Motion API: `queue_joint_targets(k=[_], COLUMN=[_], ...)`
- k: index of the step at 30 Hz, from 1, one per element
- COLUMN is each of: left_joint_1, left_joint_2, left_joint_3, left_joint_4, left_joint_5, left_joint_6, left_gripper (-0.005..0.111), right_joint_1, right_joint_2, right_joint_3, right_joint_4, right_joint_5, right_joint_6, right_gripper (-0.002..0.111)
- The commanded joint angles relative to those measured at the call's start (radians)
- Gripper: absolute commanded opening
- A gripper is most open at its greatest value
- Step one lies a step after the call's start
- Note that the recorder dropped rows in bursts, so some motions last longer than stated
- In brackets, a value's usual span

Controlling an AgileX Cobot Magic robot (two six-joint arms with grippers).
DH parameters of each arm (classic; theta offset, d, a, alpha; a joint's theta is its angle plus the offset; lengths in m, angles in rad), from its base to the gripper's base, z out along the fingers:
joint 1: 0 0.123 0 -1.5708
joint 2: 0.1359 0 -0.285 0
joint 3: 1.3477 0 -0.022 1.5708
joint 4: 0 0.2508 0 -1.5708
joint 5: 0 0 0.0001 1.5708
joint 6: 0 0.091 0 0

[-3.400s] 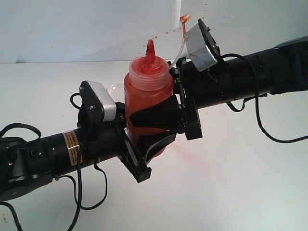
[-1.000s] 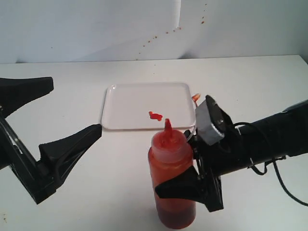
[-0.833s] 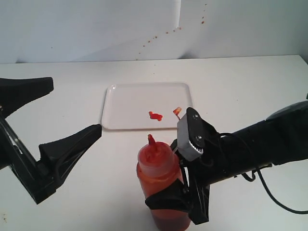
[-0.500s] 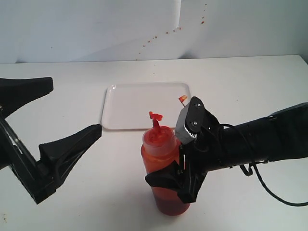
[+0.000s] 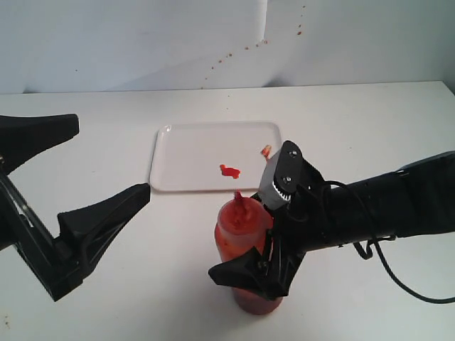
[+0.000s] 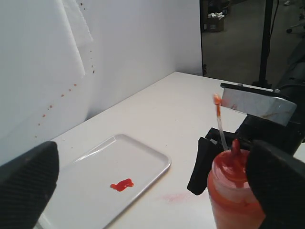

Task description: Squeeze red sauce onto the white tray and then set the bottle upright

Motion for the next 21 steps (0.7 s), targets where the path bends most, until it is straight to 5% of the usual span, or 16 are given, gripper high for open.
queue_joint_targets(k=[1,9,21], left_joint_1=[0.001,0.001,0.001], left_joint_2=[-0.002,-0.002,-0.002], left_joint_3=[0.004,0.004,0.004], left_joint_4=[-0.009,-0.009,-0.009], left_joint_5=[-0.002,-0.002,0.002], left_joint_6=[-0.011,-0.011,-0.01], left_gripper=[0.105,0.105,0.105], right_joint_1=[0.002,0.0,0.0], right_joint_2=[-0.004,-0.01,-0.242], right_joint_3=[-0.001,-0.001,-0.001], right_joint_4=[0.01,-0.03,-0.152], right_joint_5=[0.032,0.103,-0.017], right_joint_6=[0.047,0.05,0.195], right_gripper=[0.105,0.105,0.105])
